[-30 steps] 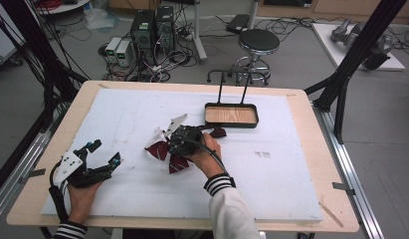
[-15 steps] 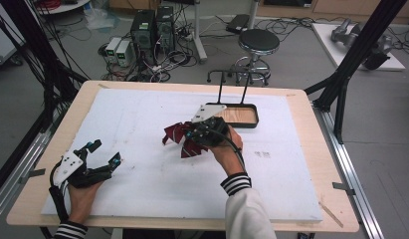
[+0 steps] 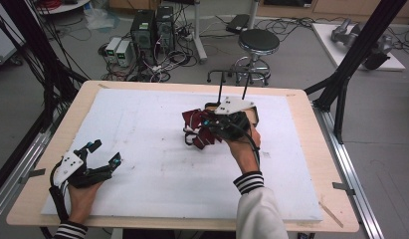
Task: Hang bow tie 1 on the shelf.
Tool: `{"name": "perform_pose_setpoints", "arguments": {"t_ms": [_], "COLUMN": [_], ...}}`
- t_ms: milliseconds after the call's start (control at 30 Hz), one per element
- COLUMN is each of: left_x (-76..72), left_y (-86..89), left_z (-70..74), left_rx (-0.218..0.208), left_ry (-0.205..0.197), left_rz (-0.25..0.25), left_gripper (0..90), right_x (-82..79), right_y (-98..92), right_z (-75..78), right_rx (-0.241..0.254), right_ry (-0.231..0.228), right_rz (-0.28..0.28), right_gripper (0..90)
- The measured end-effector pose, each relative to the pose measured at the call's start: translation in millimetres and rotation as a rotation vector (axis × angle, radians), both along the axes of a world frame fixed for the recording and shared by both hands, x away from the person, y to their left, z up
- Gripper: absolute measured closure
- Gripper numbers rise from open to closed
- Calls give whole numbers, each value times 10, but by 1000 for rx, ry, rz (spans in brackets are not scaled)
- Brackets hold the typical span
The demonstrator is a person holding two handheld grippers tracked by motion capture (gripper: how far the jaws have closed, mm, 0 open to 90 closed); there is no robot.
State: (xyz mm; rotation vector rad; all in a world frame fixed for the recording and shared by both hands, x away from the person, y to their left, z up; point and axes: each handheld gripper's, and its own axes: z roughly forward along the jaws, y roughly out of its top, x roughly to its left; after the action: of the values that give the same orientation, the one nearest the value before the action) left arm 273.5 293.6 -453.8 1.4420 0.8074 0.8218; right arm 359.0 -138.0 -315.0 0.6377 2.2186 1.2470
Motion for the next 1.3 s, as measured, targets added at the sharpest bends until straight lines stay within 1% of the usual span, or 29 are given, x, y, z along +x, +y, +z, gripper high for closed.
{"name": "perform_pose_setpoints", "arguments": {"t_ms": [67, 167, 333, 500, 667, 767, 800, 867, 900, 933, 1000, 1067, 1200, 1300], "left_x": [1, 0, -1, 0, 1, 1, 1, 0, 1, 1, 2, 2, 2, 2], "left_y": [0, -1, -1, 1, 1, 2, 2, 2, 1, 2, 3, 4, 5, 4], "left_z": [-1, -1, -1, -1, -1, -2, -2, -2, -2, -1, -1, -1, -2, -1], "left_rx": [-2, -1, -1, -2, -4, -4, -5, -4, -4, -4, -4, -4, -6, -5], "left_ry": [-1, 0, -2, -1, -1, -2, -1, -2, -2, -1, -1, -1, -2, -2], "left_rz": [-1, 0, 1, 1, 0, 0, 0, 0, 1, 0, 0, 0, 0, 0], "left_gripper": [164, 164, 164, 164, 164, 164, 164, 164, 164, 164, 164, 164, 164, 164], "right_x": [4, 15, 21, 41, 59, 83, 82, 102, 115, 119, 147, 170, 221, 251], "right_y": [-57, -151, -326, -560, -753, -834, -852, -896, -914, -925, -974, -1024, -1123, -1206], "right_z": [18, 43, 82, 160, 213, 212, 210, 206, 204, 202, 195, 186, 173, 161], "right_rx": [4, 9, 14, 22, 28, 47, 63, 90, 93, 101, 114, 140, 179, 200], "right_ry": [-3, -20, -26, -53, -72, -83, -71, -72, -83, -79, -89, -91, -89, -98], "right_rz": [-20, -46, -95, -146, -195, -222, -239, -249, -256, -265, -281, -298, -346, -379], "right_gripper": [722, 722, 721, 721, 721, 721, 722, 721, 721, 722, 722, 722, 722, 722]}}
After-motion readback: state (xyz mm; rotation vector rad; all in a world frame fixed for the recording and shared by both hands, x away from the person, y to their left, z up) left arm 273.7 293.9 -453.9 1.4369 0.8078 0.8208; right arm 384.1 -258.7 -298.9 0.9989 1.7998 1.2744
